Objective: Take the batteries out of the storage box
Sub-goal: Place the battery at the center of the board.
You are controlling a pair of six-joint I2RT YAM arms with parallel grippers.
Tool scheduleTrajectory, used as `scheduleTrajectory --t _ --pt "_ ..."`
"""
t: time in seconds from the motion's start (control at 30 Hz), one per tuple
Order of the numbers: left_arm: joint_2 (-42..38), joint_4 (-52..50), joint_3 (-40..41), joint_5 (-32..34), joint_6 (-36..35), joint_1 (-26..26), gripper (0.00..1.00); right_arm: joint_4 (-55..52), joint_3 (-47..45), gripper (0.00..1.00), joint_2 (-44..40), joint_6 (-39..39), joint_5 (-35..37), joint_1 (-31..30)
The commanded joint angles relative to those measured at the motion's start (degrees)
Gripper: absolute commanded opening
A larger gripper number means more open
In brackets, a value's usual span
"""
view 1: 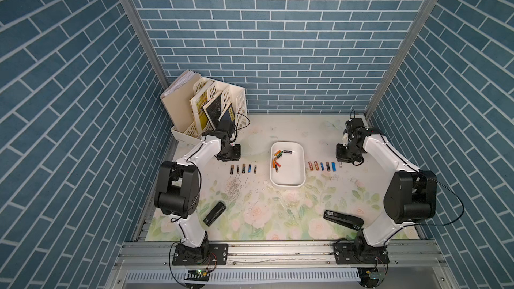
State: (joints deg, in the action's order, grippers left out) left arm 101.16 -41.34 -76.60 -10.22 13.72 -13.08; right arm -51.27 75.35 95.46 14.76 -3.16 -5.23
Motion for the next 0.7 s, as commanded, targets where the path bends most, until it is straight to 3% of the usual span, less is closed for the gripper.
scheduleTrajectory --t 0.0,0.67 --pt "0.68 -1.16 -1.27 -0.15 0.00 -0.45 0.34 2.92 -2.25 0.14 -0.40 -3.30 1.05 1.90" --pt "0.54 -1.20 -0.82 0.29 1.01 -0.89 0.34 8.81 -0.04 0.13 11.87 -9.00 1.00 3.35"
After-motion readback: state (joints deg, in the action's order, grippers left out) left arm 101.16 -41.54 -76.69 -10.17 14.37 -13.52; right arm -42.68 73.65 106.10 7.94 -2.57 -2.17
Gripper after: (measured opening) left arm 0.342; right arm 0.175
